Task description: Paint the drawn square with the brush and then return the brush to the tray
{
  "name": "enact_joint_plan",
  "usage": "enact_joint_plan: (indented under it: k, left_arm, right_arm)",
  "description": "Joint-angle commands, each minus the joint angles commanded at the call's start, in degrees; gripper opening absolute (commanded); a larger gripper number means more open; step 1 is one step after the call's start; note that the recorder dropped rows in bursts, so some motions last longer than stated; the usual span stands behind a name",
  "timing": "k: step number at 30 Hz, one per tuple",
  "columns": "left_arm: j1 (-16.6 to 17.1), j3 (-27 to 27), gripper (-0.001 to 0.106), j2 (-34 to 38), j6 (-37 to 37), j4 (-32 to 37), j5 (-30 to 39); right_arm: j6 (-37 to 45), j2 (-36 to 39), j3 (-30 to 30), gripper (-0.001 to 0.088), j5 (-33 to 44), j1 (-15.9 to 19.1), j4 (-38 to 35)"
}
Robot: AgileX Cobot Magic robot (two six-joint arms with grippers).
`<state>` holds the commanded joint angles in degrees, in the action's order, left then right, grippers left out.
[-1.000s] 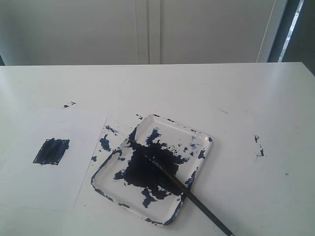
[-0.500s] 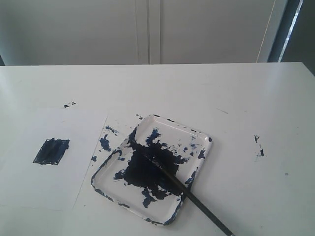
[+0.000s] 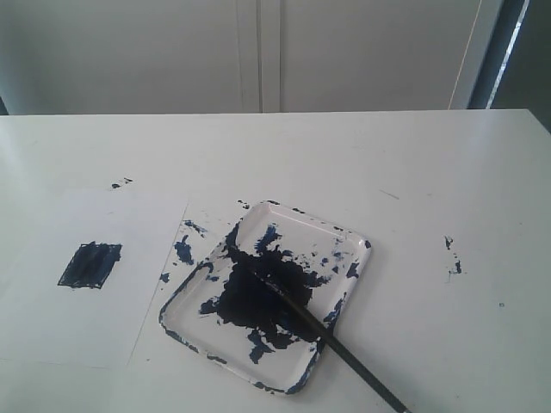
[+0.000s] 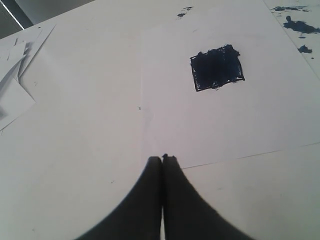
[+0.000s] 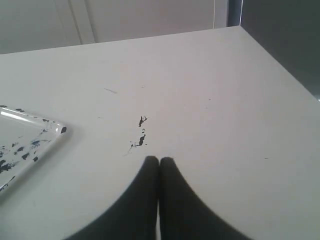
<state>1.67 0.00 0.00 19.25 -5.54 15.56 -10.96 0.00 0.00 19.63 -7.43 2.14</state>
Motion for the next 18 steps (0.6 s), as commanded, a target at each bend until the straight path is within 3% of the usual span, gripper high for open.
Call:
enact_joint_plan:
  k: [18]
  left_arm:
    - [0.00, 0.00, 0.000, 0.00, 0.00, 0.00, 0.00]
  right_arm:
    - [0.55, 0.00, 0.00, 0.0000, 0.00, 0.00, 0.01]
